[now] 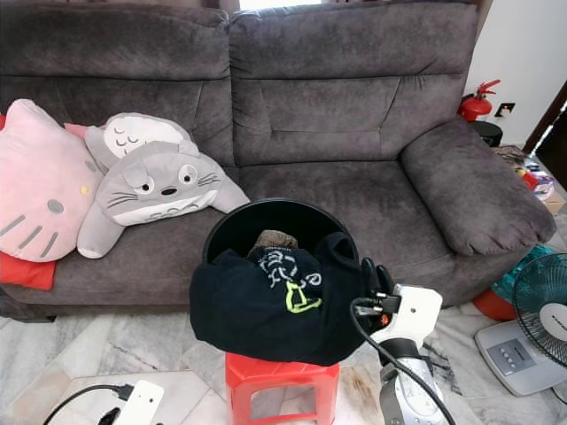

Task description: Hang hanger

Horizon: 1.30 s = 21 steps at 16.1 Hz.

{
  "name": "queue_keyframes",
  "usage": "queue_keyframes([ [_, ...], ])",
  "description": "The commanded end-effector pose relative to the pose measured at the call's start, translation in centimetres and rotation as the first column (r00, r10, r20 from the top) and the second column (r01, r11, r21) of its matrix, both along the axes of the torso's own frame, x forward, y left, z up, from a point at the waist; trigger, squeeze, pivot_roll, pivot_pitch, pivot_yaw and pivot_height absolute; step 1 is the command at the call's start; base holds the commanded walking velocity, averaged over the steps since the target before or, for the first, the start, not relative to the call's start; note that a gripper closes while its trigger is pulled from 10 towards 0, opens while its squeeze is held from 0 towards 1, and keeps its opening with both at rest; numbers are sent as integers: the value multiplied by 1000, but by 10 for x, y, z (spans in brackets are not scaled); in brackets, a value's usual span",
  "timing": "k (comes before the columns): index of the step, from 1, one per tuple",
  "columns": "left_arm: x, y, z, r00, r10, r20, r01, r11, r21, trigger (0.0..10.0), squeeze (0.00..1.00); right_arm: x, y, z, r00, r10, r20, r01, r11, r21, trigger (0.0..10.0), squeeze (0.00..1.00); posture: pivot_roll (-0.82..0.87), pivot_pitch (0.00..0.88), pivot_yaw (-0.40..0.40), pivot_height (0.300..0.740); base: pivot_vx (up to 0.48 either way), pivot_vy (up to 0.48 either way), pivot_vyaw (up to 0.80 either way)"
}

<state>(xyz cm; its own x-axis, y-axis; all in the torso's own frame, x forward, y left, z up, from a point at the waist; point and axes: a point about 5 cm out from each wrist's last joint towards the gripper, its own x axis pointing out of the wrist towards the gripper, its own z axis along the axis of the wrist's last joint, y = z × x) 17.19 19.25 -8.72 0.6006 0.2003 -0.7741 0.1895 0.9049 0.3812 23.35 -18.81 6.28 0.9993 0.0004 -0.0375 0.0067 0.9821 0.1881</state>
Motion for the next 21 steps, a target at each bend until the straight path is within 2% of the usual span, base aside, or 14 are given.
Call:
queue_keyframes([
  [1,-5,1,-2,1000,8,-27,-8,1000,-5,10000,0,3,1,-3,1000,4,-25,-4,1000,-11,10000,1000,-161,0,-8,740,0,0,0],
  [6,-6,0,-3,1000,8,-29,-8,1000,-6,10000,0,9,7,-5,999,34,-37,-34,999,-1,10000,1000,-156,0,-12,740,0,0,0],
  [12,-7,0,-4,999,5,-33,-5,1000,-6,10000,0,2,7,-16,996,29,-81,-30,1000,-10,10000,1000,-157,0,-11,740,0,0,0],
  [15,-7,0,-4,999,8,-32,-8,1000,-6,10000,0,5,7,-21,995,24,-100,-25,1000,-12,10000,1000,-157,0,-11,740,0,0,0],
  [17,-7,0,-3,1000,11,-29,-11,1000,-6,10000,0,8,11,-21,992,61,-107,-62,998,-12,10000,1000,-151,0,-14,740,0,0,0],
  [18,-7,0,-3,1000,13,-29,-13,1000,-6,10000,0,9,11,-22,992,61,-108,-63,998,-14,10000,8,-151,0,-14,740,0,0,0],
  [21,-6,0,-3,999,17,-30,-17,1000,-8,10000,0,12,11,-24,992,58,-112,-60,998,-16,10000,0,-150,0,-15,740,0,0,0],
])
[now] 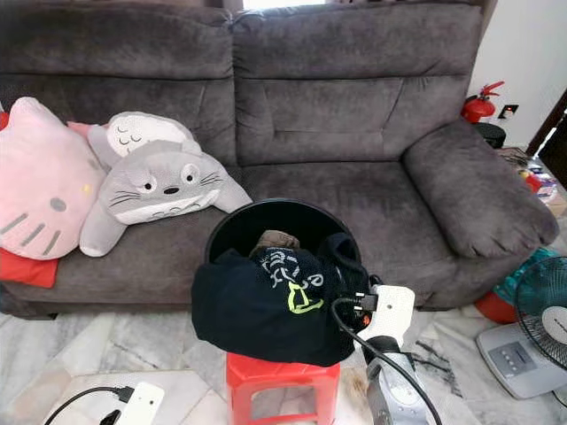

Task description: Hang hanger

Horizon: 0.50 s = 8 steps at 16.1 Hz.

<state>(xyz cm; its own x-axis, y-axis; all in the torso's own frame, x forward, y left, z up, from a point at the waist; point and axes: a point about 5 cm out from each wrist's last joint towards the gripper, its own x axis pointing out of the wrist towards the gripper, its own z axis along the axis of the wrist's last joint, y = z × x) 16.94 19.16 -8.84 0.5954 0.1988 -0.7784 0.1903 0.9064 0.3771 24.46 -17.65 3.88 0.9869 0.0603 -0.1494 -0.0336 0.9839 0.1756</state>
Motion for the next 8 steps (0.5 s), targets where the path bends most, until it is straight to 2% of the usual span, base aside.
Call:
queue_keyframes([
  [1,-4,1,-2,1000,15,-25,-15,1000,-6,10000,0,2,-1,0,1000,1,-5,-1,1000,-9,10000,0,-150,0,-15,740,0,0,0],
  [7,-3,1,-2,1000,16,-25,-16,1000,-5,10000,0,3,0,-5,999,-16,-43,15,999,-37,10000,0,-150,11,-14,740,0,0,0],
  [8,-3,1,-2,1000,15,-26,-15,1000,-5,10000,0,3,0,-6,999,-17,-45,16,999,-39,9490,0,-150,11,-14,740,0,0,0],
])
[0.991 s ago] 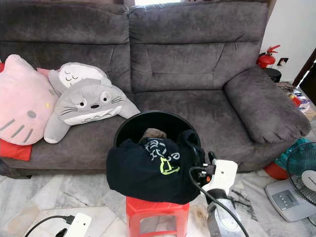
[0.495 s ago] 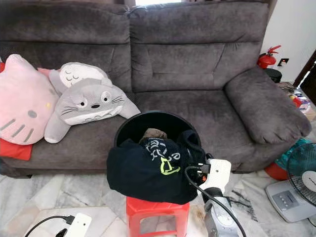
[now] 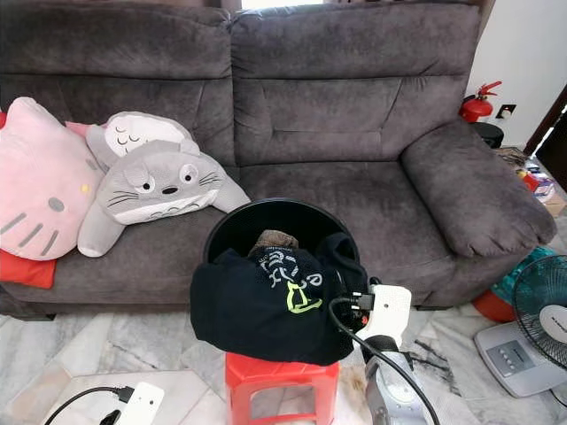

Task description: Hang hanger

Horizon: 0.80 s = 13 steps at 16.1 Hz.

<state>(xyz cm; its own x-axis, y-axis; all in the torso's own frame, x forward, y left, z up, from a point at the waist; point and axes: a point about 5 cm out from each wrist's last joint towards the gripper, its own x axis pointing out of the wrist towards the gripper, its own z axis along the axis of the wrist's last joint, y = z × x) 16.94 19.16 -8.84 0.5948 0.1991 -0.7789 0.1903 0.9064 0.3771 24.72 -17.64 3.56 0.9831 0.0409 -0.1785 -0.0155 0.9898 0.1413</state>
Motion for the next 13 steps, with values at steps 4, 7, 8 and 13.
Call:
queue_keyframes([
  [4,-3,1,-2,1000,13,-25,-14,1000,-4,10000,0,1,1,-5,999,8,-36,-8,1000,-18,902,0,-148,14,-14,740,0,0,0],
  [7,-3,1,-2,1000,12,-26,-12,1000,-4,10000,0,0,2,-6,999,10,-42,-10,1000,-18,0,0,-149,17,-14,740,0,0,0],
  [8,-3,1,-2,1000,12,-27,-12,1000,-4,10000,0,0,2,-7,999,11,-43,-12,1000,-17,0,0,-149,17,-14,740,0,0,0],
  [13,-3,1,-2,1000,10,-30,-10,1000,-4,10000,0,0,3,-7,999,12,-45,-13,1000,-16,0,0,-149,19,-14,740,0,0,0],
])
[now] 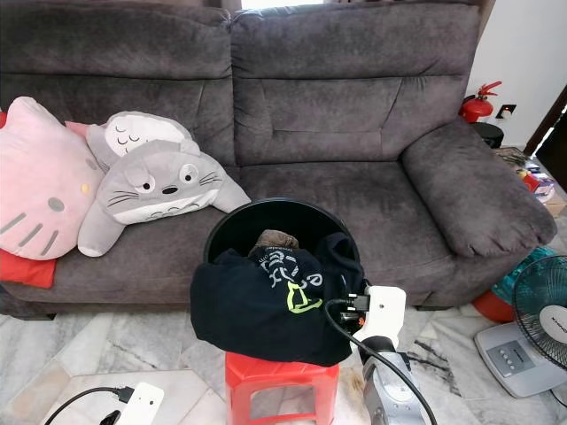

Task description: Hang hanger

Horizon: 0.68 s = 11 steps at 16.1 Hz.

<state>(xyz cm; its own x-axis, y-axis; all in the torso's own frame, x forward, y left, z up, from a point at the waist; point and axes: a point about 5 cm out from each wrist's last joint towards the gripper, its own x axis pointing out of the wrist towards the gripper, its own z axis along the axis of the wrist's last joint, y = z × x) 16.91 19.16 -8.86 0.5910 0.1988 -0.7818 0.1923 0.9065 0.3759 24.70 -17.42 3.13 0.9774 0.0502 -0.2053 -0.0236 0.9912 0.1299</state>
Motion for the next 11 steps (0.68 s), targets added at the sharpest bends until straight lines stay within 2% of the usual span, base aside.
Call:
queue_keyframes([
  [1,-3,1,-2,1000,10,-25,-10,1000,-4,10000,0,0,1,-3,1000,0,-16,0,1000,-4,0,0,-149,19,-14,740,0,0,0],
  [8,-3,1,-2,1000,10,-24,-10,1000,-7,10000,0,2,0,1,1000,-8,17,8,1000,-2,0,0,-149,19,-14,740,0,0,0],
  [11,-2,1,-1,1000,10,-23,-10,1000,-7,10000,0,11,-5,18,996,-15,93,15,1000,-7,0,0,-150,13,-13,740,0,0,0],
])
